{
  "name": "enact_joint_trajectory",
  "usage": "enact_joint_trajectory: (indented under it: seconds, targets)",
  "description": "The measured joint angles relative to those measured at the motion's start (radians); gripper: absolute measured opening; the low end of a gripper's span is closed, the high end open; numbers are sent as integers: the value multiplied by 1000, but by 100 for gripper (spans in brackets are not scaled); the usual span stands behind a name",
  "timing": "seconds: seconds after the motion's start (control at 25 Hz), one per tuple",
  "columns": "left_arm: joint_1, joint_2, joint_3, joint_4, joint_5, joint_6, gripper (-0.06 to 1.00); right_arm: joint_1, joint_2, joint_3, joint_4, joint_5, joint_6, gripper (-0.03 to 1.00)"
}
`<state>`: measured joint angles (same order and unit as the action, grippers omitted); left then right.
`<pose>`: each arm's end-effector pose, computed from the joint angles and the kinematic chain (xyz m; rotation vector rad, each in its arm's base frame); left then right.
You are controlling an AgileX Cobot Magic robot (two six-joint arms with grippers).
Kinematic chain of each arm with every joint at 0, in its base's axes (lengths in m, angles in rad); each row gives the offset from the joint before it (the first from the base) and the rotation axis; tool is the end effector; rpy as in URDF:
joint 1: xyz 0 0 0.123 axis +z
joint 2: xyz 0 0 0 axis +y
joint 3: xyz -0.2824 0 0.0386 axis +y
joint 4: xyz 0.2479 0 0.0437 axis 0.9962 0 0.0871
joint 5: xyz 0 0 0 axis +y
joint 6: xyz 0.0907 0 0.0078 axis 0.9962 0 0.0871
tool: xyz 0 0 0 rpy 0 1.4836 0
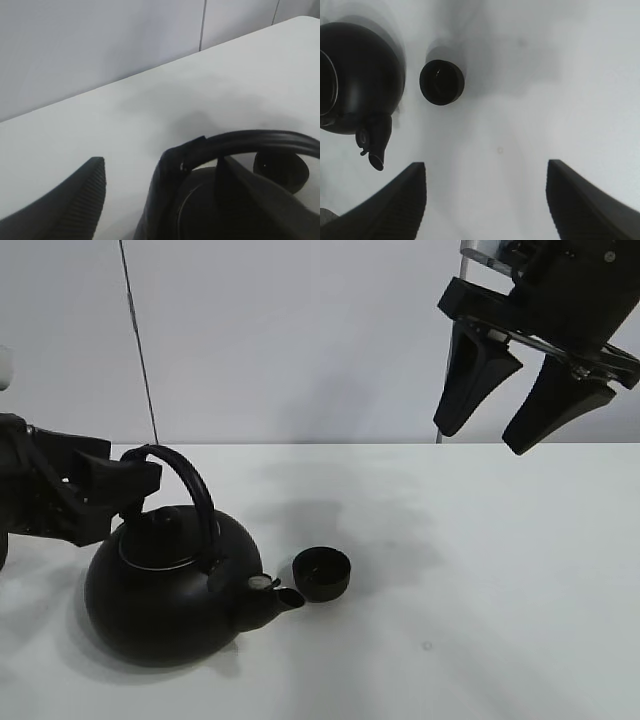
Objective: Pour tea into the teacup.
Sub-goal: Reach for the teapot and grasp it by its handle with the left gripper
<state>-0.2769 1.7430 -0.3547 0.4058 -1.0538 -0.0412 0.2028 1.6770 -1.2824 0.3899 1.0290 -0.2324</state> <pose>0.2381 -0.1001 0.1346 0.6441 1.7410 -0.4002 0.3239 0.0969 0.2618 -0.3876 2.8347 0.5116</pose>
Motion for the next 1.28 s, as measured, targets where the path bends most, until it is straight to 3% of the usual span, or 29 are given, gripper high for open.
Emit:
enact_joint_trajectory:
  seconds: [0.4,0.8,1.04,1.12,1.24,1.28]
  targets:
    - [0,81,-74,8,-48,32,46,0,0,0,0,0,2,47]
    - [0,83,-89,50,33,23,46,0,0,0,1,0,3,47]
    - [0,83,-90,56,30,22,45,0,0,0,1,0,13,47]
    - [0,83,-90,56,30,21,38,0,0,0,1,0,15,47]
    - [0,83,-90,56,30,18,16,0,0,0,1,0,19,47]
    - [0,83,-90,57,30,29,13,0,0,0,1,0,19,47]
